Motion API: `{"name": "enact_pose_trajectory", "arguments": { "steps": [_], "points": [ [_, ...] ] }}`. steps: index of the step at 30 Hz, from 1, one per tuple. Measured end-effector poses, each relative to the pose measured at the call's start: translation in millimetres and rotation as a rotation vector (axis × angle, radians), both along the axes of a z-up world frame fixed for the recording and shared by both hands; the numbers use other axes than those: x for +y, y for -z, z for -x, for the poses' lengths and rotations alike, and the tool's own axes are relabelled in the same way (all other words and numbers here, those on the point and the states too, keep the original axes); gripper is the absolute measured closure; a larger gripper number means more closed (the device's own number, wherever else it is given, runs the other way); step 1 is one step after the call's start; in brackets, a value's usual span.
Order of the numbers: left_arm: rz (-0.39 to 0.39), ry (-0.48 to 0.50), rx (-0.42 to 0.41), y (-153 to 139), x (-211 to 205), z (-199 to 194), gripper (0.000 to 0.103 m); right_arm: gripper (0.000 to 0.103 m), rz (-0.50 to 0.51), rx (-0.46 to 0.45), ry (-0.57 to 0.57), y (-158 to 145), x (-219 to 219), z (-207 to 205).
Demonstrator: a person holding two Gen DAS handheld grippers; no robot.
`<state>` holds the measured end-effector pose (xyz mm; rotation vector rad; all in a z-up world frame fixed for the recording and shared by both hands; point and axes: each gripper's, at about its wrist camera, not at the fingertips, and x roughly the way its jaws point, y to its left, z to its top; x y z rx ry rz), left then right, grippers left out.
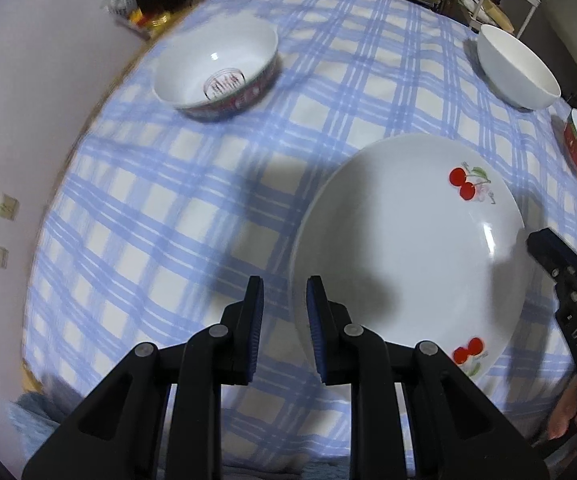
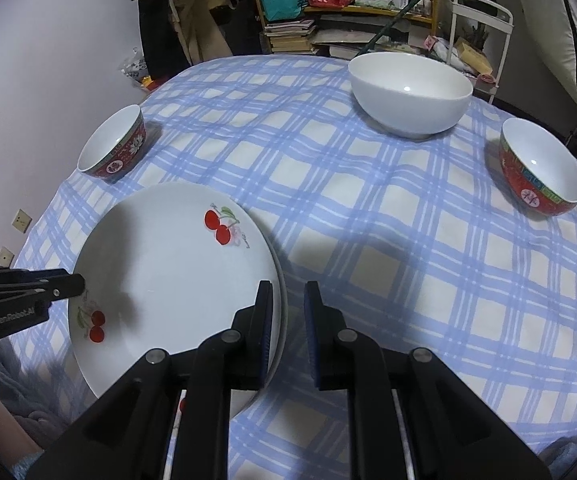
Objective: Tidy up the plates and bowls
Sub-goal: 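Lower the plate onto the stack and open both tools, then move both tools to a large white bowl and grip its rim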
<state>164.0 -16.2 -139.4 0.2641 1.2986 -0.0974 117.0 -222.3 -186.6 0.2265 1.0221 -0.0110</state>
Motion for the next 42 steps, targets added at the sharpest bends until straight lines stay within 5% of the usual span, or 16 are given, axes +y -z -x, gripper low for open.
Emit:
{"name": "enact_pose_trajectory", "arguments": {
  "steps": [6, 8, 14, 16, 18, 30, 42],
  "points": [
    [-0.013, 0.009, -0.048, -19, 1, 2, 0.080, 0.050, -0.002, -0.036, 0.011, -11, 0, -1],
    [-0.028, 0.003, -0.074, -25, 2, 1, 0.076, 0.045, 0.008, -0.035, 0.008, -11, 1, -4],
    [-0.013, -0.051, -0.097, -30, 14, -8, 0.054, 0.041, 0.014, 0.000, 0.014, -5, -1, -14],
    [-0.015, -0.061, -0.096, -31, 16, -10, 0.031, 0.032, -0.018, 0.001, 0.019, -6, -4, -16],
    [-0.007, -0.062, -0.110, -34, 18, -11, 0.024, 0.026, -0.064, -0.004, 0.021, -7, -6, -20],
    [0.041, -0.068, -0.111, -52, 13, -59, 0.021, 0.016, -0.020, -0.019, 0.067, -28, -41, -60],
    [0.145, 0.041, -0.144, -70, -76, -124, 0.021, 0.016, 0.102, -0.060, 0.136, -55, -129, -113]
  ]
}}
